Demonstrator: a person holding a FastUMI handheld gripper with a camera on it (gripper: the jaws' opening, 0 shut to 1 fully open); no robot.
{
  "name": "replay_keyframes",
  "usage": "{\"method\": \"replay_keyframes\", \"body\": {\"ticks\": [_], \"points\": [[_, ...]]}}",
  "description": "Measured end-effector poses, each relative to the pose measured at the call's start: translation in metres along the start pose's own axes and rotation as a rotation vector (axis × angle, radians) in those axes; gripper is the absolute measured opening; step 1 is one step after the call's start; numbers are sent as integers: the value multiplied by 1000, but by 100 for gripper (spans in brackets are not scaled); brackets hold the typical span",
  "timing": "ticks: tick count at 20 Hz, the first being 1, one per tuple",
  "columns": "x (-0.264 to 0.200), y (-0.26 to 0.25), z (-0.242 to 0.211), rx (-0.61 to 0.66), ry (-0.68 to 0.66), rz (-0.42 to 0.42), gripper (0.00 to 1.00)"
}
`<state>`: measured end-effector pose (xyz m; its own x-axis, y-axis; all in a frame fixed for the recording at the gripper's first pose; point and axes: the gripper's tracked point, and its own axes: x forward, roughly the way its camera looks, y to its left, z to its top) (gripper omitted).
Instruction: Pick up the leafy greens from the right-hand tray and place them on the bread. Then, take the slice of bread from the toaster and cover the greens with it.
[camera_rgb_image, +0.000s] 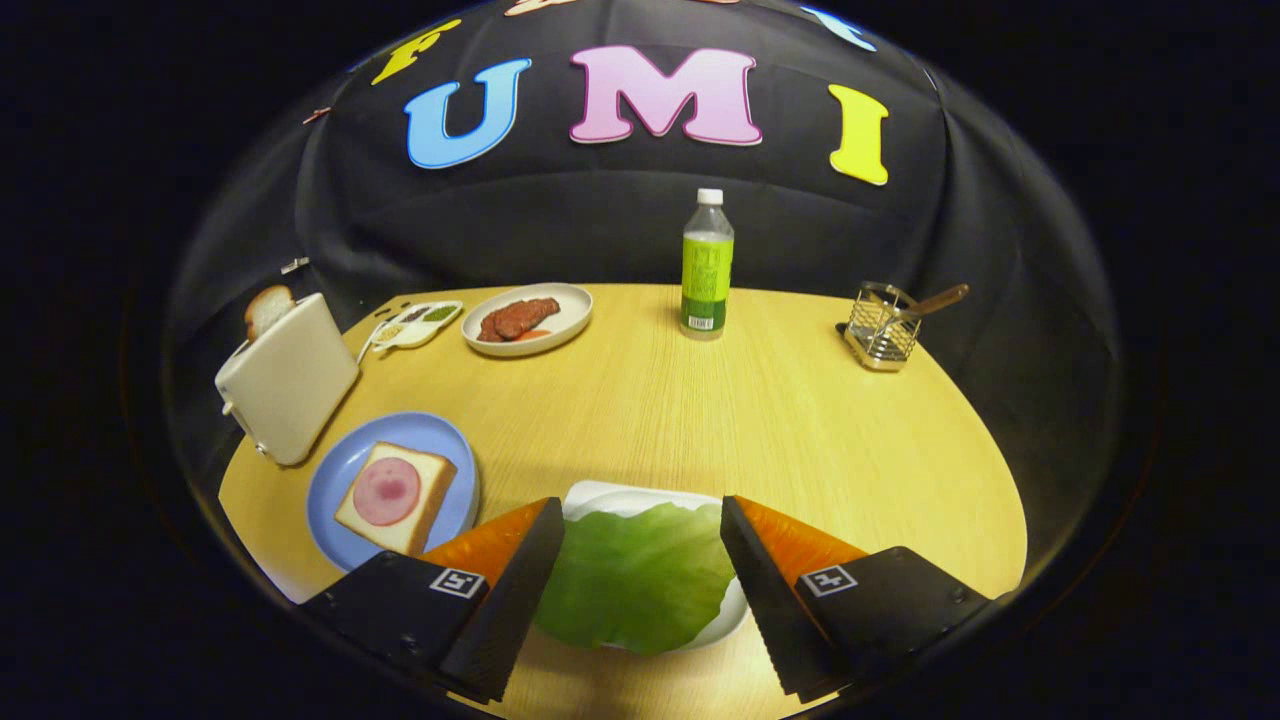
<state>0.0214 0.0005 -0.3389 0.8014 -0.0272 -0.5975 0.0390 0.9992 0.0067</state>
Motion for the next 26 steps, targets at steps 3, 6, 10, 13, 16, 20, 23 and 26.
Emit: {"method": "replay_keyframes", "body": {"ticks": [3, 6, 10, 13, 16, 20, 23, 26], "points": [[12, 4, -22, -2, 52, -8, 99], [20, 5, -35, -29, 79, -11, 99], [30, 6, -43, -10, 117, -22, 100], [31, 7, -44, 15, 132, -22, 99], [33, 12, -45, 10, 140, -14, 93], [35, 18, -49, -8, 150, -16, 75], [34, 24, -47, -18, 160, 7, 54], [39, 15, -49, 7, 184, -7, 43]]}}
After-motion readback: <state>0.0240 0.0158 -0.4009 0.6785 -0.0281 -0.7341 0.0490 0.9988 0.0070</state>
